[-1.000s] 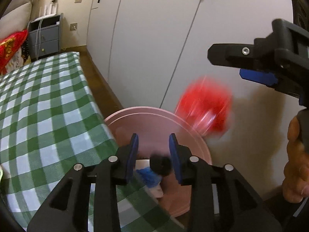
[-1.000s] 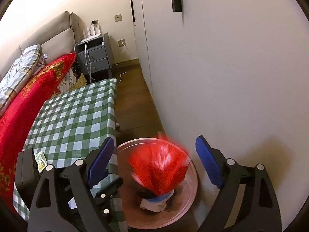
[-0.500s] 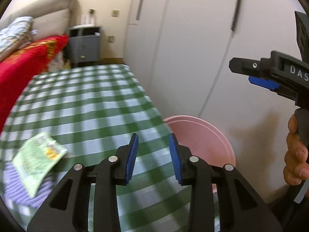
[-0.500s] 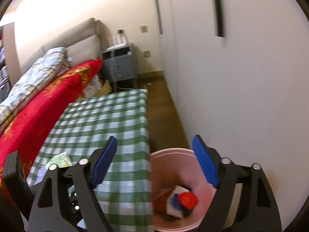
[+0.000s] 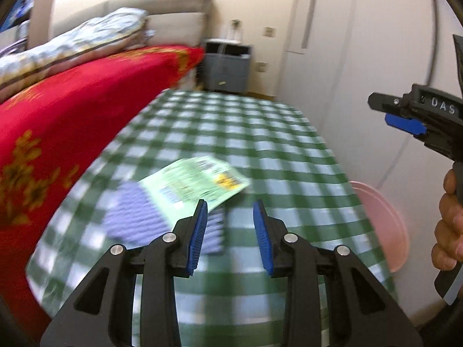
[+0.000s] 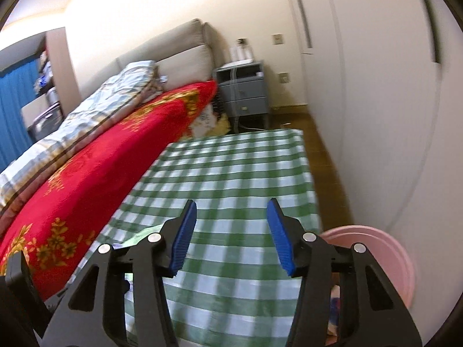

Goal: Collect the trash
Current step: 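Grasp the green printed packet with the right tool while the left tool grasps the lavender foam net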

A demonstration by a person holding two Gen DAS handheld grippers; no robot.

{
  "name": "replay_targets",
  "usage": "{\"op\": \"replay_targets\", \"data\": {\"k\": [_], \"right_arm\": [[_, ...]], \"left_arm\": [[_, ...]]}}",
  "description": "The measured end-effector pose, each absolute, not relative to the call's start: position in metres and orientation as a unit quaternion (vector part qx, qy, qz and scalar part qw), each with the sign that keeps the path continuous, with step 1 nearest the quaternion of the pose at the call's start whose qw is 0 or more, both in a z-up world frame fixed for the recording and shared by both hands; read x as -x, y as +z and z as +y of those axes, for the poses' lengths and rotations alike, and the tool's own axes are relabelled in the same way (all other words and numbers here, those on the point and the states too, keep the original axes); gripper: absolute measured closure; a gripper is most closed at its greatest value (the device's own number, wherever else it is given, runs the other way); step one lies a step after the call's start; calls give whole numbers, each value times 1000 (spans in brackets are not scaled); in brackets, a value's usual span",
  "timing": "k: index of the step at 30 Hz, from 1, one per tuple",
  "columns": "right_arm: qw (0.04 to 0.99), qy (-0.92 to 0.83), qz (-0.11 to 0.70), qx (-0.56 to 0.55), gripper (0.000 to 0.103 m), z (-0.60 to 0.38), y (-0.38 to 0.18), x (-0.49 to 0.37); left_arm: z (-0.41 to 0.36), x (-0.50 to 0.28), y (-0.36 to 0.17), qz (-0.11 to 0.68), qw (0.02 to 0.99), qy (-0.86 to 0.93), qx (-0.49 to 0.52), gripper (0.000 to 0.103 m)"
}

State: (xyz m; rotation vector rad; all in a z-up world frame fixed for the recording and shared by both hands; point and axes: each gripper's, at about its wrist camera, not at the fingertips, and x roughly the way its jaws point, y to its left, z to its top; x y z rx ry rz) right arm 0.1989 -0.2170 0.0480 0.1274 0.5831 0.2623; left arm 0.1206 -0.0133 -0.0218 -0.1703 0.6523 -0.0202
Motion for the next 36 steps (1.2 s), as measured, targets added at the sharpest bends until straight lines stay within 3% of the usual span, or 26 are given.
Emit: {"op": "replay_targets", "data": {"k": [20, 32, 36], "right_arm": [[899, 233, 372, -19, 55, -96, -44, -266], [873, 245, 422, -9, 55, -79, -77, -285], [871, 243, 427, 5, 66, -76, -80, -284]], "left_arm": [[87, -140, -64, 359, 906, 134, 179, 71], [83, -150, -80, 387, 897, 123, 174, 71], [79, -150, -79, 388, 899, 123, 160, 71]]}}
